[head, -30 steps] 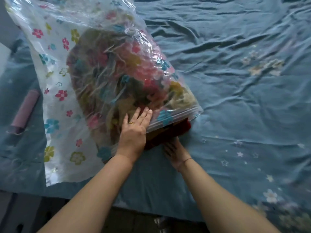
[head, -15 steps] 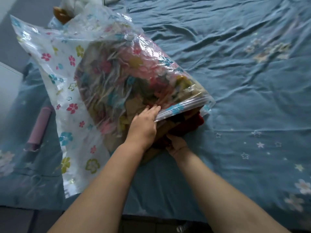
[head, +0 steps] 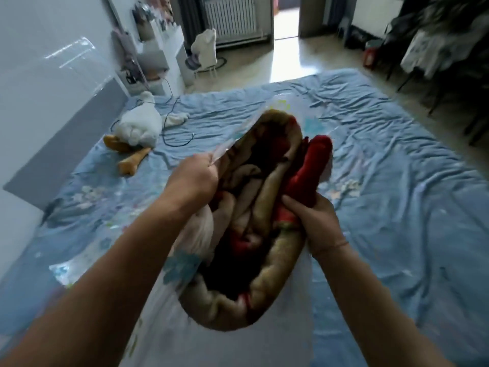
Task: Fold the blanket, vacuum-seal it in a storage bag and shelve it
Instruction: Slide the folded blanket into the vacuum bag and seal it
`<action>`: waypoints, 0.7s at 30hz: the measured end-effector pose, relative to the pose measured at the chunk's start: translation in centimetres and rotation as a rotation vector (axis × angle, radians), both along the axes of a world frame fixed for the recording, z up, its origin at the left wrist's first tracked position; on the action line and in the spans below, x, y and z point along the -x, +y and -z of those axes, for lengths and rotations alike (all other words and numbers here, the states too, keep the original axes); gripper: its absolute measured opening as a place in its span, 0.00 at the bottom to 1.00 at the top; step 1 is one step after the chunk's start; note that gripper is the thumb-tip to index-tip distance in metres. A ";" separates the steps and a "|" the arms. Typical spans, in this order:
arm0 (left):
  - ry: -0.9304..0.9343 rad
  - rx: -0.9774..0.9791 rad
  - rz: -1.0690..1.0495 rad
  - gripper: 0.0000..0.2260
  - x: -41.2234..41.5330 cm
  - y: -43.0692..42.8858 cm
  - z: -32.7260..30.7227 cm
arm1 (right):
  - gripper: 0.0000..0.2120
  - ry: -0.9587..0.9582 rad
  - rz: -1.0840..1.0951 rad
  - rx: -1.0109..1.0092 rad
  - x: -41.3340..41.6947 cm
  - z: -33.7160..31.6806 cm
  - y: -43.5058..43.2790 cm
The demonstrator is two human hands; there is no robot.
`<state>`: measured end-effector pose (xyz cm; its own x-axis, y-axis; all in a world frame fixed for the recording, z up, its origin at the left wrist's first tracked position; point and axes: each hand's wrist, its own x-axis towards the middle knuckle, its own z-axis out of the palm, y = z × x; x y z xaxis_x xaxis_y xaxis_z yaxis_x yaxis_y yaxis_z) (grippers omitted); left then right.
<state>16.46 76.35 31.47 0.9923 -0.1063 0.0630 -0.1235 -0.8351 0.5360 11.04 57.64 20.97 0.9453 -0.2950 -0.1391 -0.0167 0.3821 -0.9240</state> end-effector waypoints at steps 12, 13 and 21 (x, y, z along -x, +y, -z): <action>0.131 0.492 -0.210 0.07 4.1 -0.5 1.8 | 0.26 0.062 -0.075 0.271 -0.6 -6.4 -1.3; 0.121 0.500 -0.222 0.08 4.1 -0.3 1.5 | 0.25 0.056 -0.107 0.266 -0.6 -6.6 -1.3; 0.067 0.331 -0.409 0.10 4.9 2.2 -0.2 | 0.29 0.004 -0.401 0.236 0.2 -6.1 -1.2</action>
